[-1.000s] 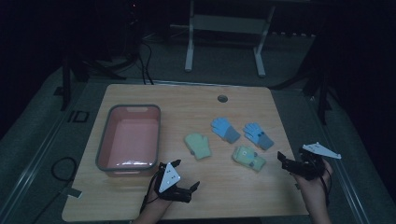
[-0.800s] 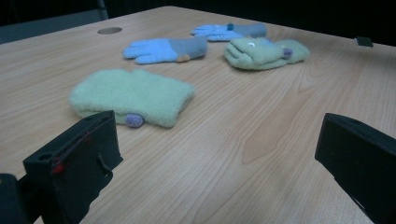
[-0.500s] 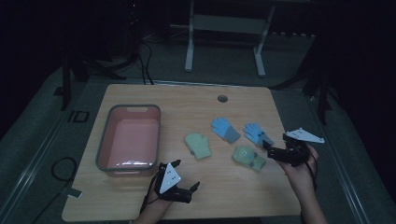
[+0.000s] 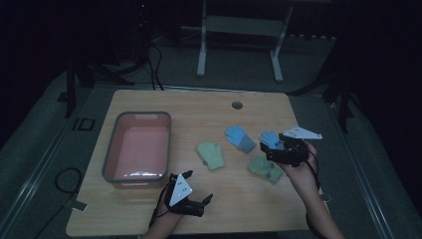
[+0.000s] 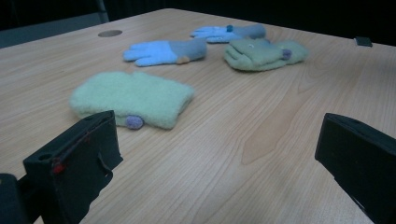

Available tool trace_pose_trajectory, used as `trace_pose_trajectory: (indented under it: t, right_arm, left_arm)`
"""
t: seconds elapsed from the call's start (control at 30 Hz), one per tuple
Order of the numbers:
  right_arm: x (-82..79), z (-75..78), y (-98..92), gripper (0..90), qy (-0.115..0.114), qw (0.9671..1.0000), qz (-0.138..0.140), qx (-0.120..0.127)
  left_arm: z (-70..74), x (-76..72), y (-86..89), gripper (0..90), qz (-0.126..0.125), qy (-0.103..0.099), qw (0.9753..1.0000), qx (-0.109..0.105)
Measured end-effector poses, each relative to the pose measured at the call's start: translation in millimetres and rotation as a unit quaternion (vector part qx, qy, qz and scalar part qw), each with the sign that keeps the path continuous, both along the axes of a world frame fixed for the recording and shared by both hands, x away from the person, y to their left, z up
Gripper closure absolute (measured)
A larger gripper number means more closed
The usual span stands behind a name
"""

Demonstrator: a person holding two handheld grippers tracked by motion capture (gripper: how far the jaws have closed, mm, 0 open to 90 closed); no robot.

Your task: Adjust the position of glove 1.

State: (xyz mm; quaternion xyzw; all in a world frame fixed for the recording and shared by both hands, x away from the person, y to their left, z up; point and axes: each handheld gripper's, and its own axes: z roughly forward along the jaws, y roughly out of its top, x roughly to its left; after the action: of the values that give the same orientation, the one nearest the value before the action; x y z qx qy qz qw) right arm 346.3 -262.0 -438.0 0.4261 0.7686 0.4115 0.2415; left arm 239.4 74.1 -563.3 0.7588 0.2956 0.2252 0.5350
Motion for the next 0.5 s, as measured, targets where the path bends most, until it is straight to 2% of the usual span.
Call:
trace_pose_trajectory:
  t: [0.13,0.27,0.5]
  right_arm:
    - [5.1,0.1,13.7,21.7,0.002,0.9997,0.026,0.005]
    - [8.8,-2.0,29.6,22.4,0.005,0.9989,0.047,-0.002]
    - [16.3,-8.9,54.4,23.3,0.016,0.9962,0.086,-0.002]
  left_arm:
    - [0.0,0.0,0.2,0.2,0.000,0.000,1.0000,-0.001]
    - [-0.1,-0.7,-0.3,0.2,0.002,-0.003,1.0000,-0.001]
    - [0.0,0.2,0.9,0.2,0.000,0.002,1.0000,-0.005]
